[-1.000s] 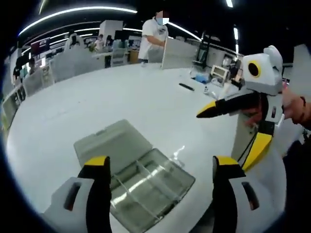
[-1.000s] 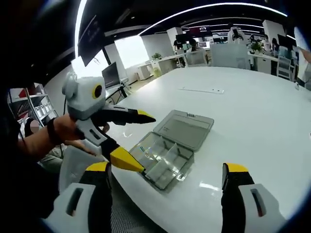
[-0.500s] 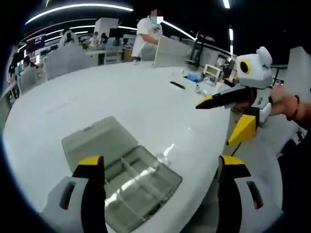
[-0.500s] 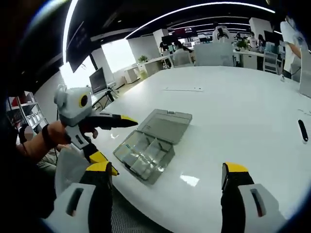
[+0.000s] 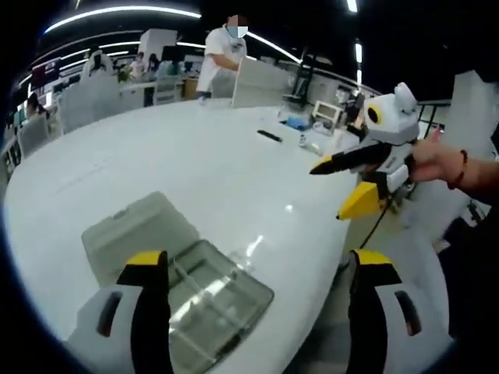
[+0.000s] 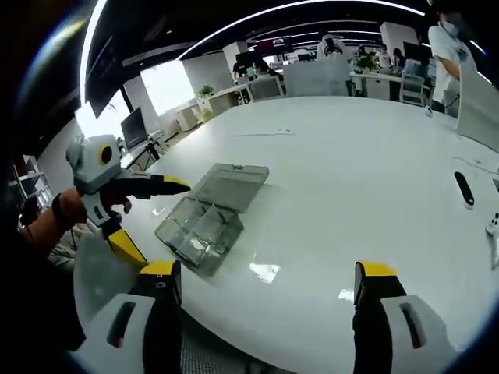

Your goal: Insert the divider into the dual guide fixture by aligning both edges with the guide slots and pushing it downward to the bottom, including one-sided entry, uneven engagement, binding, and posture correction.

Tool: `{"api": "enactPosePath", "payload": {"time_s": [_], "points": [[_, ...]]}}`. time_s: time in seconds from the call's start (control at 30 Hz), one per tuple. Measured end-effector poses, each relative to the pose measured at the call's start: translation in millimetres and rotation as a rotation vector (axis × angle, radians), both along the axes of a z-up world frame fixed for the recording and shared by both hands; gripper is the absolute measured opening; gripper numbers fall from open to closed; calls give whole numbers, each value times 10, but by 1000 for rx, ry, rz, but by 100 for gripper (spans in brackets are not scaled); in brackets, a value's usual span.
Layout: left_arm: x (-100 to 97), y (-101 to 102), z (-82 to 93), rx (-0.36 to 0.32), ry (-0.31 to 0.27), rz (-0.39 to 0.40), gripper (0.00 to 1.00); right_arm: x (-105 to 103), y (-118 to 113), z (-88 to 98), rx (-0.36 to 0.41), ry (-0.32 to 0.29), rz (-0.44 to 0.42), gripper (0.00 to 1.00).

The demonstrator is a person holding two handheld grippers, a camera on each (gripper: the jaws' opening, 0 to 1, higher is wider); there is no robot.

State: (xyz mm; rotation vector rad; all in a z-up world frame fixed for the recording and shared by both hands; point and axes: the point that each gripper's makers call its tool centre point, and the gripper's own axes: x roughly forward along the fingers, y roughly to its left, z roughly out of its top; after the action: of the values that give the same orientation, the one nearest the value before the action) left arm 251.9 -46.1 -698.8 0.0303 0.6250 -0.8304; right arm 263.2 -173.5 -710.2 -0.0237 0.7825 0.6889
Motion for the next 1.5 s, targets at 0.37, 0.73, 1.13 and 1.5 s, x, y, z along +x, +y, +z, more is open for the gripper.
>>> {"api": "enactPosePath", "payload": {"time_s": [0.37,0.73,1.13,1.5], "points": [[-78,-192,-75,-2,16,-47,95,16,-215,-254,-45,56,-41,89],[-175,-351,-110,-12,31,-91,93,78,-436,-486,-84,141,-99,82],[-200,-393,-160,-18,45,-94,92,180,-541,-687,-134,202,-102,76],[-238,-469,-190,-24,54,-112,91,214,-657,-855,-191,249,-115,73]]}}
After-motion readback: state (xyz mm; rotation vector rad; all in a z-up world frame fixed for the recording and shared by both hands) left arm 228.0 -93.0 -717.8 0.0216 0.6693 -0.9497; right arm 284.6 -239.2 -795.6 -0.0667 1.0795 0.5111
